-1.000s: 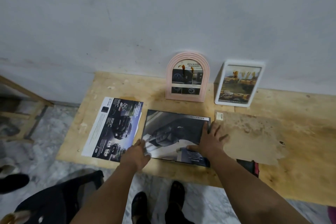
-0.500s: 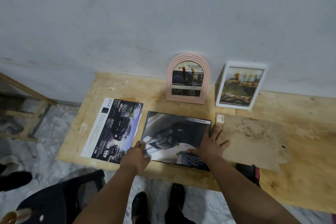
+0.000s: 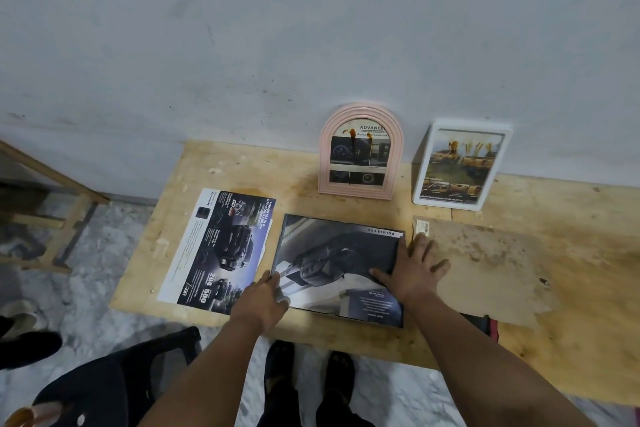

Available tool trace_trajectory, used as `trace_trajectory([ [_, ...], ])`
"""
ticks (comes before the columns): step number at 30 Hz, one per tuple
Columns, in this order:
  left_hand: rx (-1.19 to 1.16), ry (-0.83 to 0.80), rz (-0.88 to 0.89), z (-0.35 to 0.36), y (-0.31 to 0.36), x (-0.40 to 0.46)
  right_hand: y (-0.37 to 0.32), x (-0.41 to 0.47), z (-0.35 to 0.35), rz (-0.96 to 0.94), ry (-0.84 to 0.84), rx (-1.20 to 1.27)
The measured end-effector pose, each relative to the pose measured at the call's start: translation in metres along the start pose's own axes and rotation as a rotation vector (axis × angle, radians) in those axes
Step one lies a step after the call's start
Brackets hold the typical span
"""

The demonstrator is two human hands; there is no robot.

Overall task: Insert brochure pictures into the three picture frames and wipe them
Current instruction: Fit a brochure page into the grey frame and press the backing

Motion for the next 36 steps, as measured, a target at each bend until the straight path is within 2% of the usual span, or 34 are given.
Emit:
trace_trajectory([
  [3,-0.004,-0.003,0.015,0.0,0.0,0.001,0.0,0.001,0.004,0.013,-0.022,-0.007],
  [8,-0.04,-0.016,0.022,-0.004,0.0,0.002,-0.007,-0.004,0.0,0.005,0.044,-0.001],
  [12,-0.024,-0.023,0.067,-0.011,0.003,0.001,-0.014,-0.015,-0.019,-0.008,0.189,0.062],
  [15,-0.019,-0.045,0.093,-0.011,0.002,0.002,-0.015,-0.032,-0.044,-0.017,0.361,0.263],
  [20,0.02,-0.125,0.165,-0.012,0.001,-0.002,-0.019,-0.051,-0.065,-0.066,0.471,0.873],
  [23,-0.057,-0.13,0.221,-0.026,0.0,-0.005,-0.028,-0.061,-0.096,-0.049,0.515,1.117],
  [25,-0.161,-0.067,0.213,-0.049,-0.003,-0.008,-0.039,-0.059,-0.108,-0.017,0.442,1.282],
  [27,-0.379,-0.08,0.196,-0.07,-0.005,-0.009,-0.061,-0.056,-0.121,-0.034,0.327,1.449],
  [31,-0.963,-0.428,0.089,-0.092,-0.01,-0.019,-0.13,-0.053,-0.153,-0.205,0.049,1.616],
  [36,-1.263,-0.633,0.035,-0.101,-0.036,-0.006,-0.233,-0.05,-0.182,-0.425,-0.199,1.727],
])
Point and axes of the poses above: each hand's wrist, its own x-axis towards the middle knuckle, its own z-axis out of the palm, y = z × x, the point moved 10 cm from there along x, towards the middle knuckle, and after that the axes turned 13 degrees about -z, right-handed, at the moved point
